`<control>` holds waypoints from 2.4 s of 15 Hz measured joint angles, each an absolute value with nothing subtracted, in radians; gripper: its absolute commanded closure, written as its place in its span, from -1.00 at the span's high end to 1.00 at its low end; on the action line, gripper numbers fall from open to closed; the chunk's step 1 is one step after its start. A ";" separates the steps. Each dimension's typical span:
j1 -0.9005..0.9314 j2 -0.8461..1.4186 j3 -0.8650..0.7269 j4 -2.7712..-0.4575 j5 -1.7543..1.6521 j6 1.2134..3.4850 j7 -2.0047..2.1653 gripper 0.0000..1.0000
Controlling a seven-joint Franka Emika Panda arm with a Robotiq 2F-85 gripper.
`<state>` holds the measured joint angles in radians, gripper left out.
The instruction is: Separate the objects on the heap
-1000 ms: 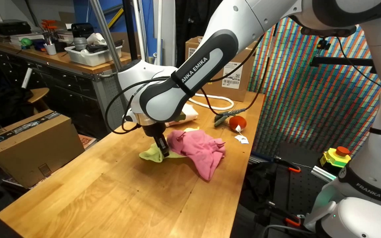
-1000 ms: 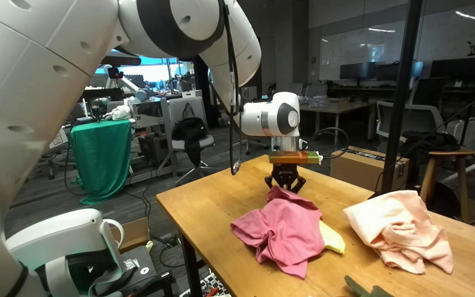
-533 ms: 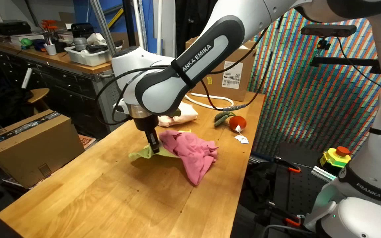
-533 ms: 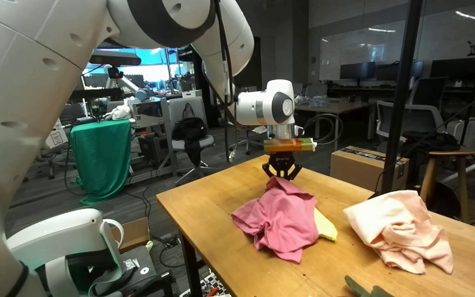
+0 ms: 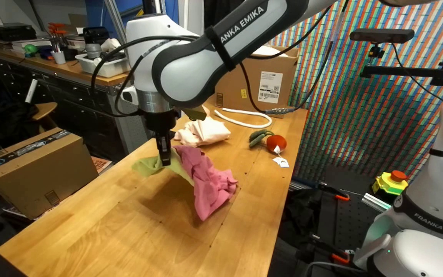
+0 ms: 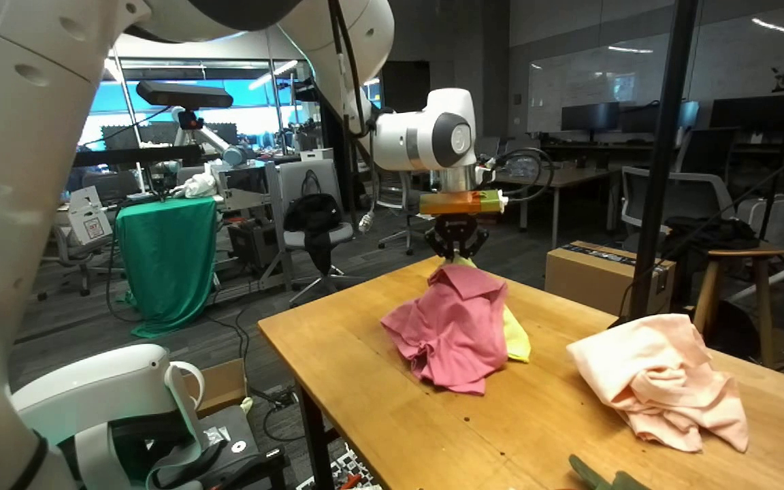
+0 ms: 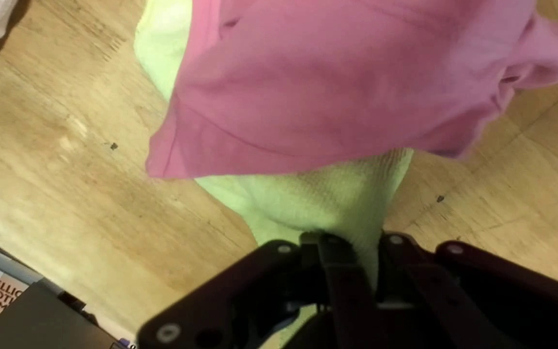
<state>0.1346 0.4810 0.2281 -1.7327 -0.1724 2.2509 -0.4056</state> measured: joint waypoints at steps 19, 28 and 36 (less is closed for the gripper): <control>0.141 0.191 0.167 -1.875 -0.240 2.352 -0.122 -0.95; 0.141 0.096 0.155 -1.900 -0.246 2.386 -0.033 -0.95; 0.140 0.081 0.152 -1.919 -0.161 2.415 0.002 -0.95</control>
